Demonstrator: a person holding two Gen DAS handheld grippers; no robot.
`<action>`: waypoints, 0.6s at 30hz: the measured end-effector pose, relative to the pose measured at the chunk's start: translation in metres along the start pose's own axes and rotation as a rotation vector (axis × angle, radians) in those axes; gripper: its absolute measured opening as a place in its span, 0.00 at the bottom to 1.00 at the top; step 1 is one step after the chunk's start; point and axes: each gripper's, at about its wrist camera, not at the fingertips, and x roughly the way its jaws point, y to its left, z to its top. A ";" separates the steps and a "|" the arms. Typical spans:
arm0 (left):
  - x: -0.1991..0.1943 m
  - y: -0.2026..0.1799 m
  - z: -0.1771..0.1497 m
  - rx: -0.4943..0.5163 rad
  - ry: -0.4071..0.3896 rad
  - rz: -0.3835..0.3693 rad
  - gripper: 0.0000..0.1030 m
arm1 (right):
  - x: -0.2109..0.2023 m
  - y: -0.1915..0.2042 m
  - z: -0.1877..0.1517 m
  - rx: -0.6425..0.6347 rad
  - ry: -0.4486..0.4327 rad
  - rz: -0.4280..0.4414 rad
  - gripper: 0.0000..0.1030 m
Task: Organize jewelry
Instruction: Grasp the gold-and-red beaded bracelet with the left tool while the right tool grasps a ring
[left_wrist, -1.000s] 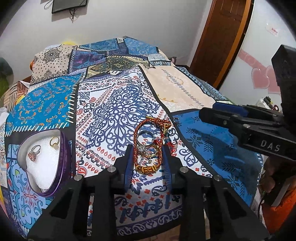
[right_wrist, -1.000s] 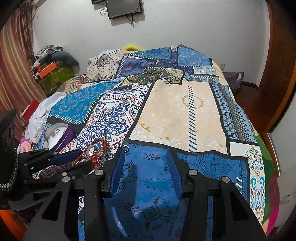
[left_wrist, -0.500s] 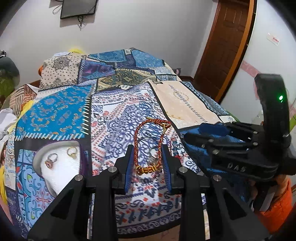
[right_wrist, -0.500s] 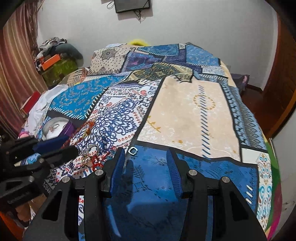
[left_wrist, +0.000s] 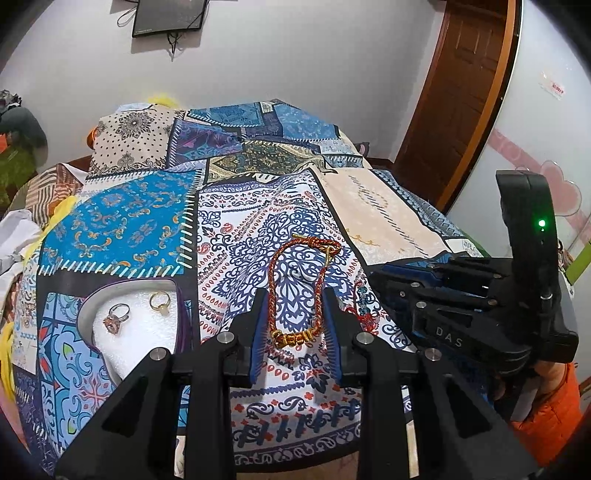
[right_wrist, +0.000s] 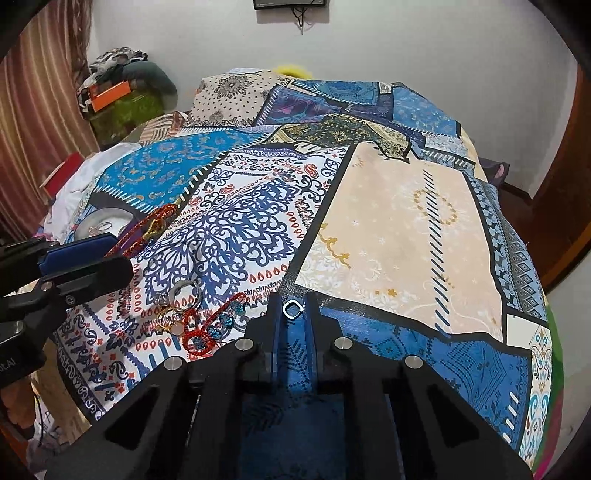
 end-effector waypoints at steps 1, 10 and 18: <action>-0.002 0.000 0.000 0.000 -0.003 0.002 0.27 | -0.001 0.000 0.000 0.004 -0.002 0.000 0.10; -0.036 0.003 0.005 -0.003 -0.069 0.028 0.27 | -0.032 0.007 0.007 0.025 -0.068 0.003 0.10; -0.069 0.012 0.008 -0.014 -0.129 0.052 0.27 | -0.062 0.026 0.022 0.003 -0.156 0.017 0.10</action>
